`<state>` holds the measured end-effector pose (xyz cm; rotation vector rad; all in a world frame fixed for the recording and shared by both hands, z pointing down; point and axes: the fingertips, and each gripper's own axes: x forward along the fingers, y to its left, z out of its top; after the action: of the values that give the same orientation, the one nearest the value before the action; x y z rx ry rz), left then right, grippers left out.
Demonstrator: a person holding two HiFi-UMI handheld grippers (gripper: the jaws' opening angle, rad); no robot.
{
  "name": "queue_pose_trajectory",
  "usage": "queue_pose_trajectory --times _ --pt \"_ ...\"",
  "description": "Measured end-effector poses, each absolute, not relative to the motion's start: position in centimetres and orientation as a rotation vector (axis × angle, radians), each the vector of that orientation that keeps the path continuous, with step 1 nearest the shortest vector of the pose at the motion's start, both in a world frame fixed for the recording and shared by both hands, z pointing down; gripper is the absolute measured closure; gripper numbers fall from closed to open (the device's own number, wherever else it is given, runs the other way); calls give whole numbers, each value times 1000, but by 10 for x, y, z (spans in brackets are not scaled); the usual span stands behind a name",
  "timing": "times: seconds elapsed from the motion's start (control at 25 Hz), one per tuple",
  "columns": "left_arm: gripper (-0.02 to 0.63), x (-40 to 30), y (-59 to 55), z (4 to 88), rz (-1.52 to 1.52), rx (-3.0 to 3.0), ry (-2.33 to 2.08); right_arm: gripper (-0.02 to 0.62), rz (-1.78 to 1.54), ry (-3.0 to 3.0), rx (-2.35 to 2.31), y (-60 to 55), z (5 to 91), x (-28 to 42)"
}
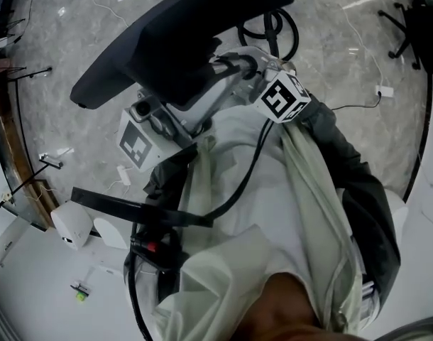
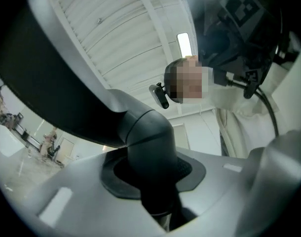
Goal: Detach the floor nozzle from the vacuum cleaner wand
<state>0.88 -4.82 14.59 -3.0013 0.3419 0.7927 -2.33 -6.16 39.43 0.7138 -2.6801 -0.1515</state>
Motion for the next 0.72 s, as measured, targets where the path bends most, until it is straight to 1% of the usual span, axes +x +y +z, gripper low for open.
queue_pose_trajectory --times 0.08,0.24,0.36,0.48,0.72 --pt "479 1 -47 146 847 -3016 192 551 -89 -2670 610 -55 395 -26" --pt "471 -35 -42 139 1104 -2988 -180 548 79 -2674 301 -23 385 -36" --pt "488 -49 -41 144 1210 -2977 -363 546 224 -2638 29 -1 385 -36" --pt "486 -46 -54 150 1230 -2992 -232 548 220 -2611 96 -13 394 -32" --pt "485 -39 -84 155 1096 -3020 350 558 37 -2427 722 -59 404 -22"
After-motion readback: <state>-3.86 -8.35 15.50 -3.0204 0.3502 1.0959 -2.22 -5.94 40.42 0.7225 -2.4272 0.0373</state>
